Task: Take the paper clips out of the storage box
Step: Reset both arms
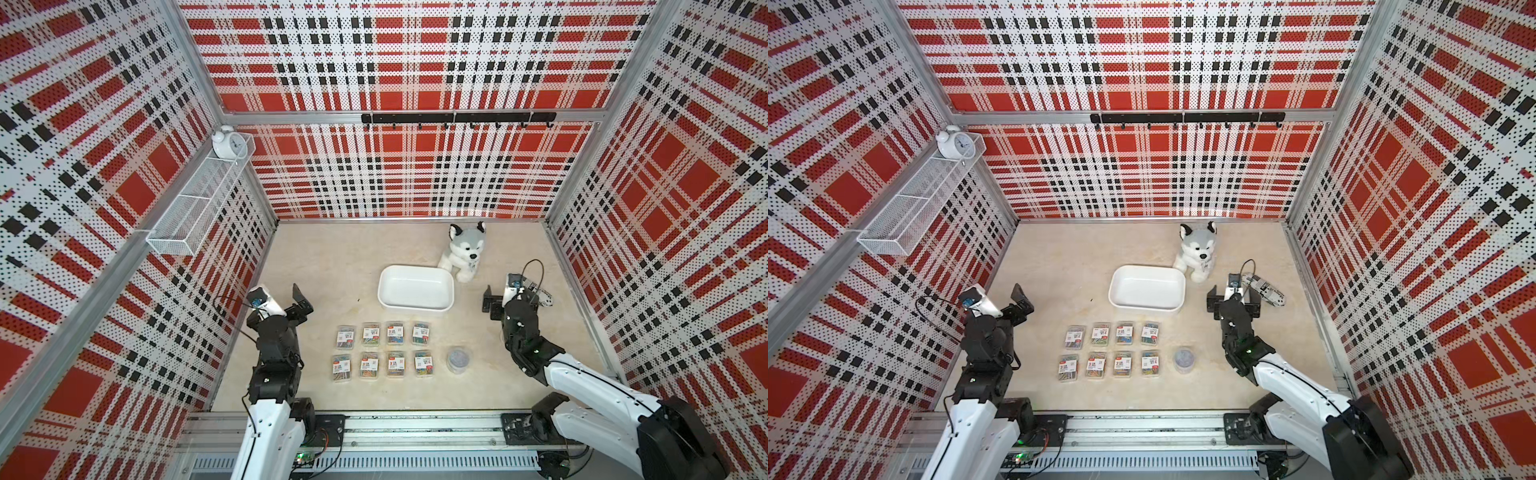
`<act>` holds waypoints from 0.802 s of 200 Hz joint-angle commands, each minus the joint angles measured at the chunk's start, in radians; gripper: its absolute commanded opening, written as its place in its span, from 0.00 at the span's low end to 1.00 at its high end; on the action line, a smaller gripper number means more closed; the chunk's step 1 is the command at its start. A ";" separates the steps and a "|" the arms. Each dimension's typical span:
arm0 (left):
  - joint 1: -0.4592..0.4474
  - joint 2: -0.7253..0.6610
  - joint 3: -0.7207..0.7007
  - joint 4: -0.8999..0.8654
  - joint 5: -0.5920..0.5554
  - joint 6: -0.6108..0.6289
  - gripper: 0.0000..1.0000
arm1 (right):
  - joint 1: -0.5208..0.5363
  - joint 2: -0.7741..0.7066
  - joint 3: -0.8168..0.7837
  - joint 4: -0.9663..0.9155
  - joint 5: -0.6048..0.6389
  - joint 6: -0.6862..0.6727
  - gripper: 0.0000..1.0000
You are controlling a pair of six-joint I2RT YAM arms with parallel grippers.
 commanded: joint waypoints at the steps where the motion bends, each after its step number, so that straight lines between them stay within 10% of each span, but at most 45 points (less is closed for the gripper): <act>1: 0.032 0.014 -0.075 0.274 -0.042 0.057 0.98 | -0.107 0.006 -0.046 0.287 -0.068 -0.068 1.00; 99: 0.168 0.063 -0.254 0.548 0.033 0.017 0.98 | -0.289 0.402 -0.117 0.731 -0.367 -0.124 1.00; 160: 0.129 0.694 -0.236 1.179 0.115 0.010 0.98 | -0.372 0.568 -0.104 0.880 -0.425 -0.051 1.00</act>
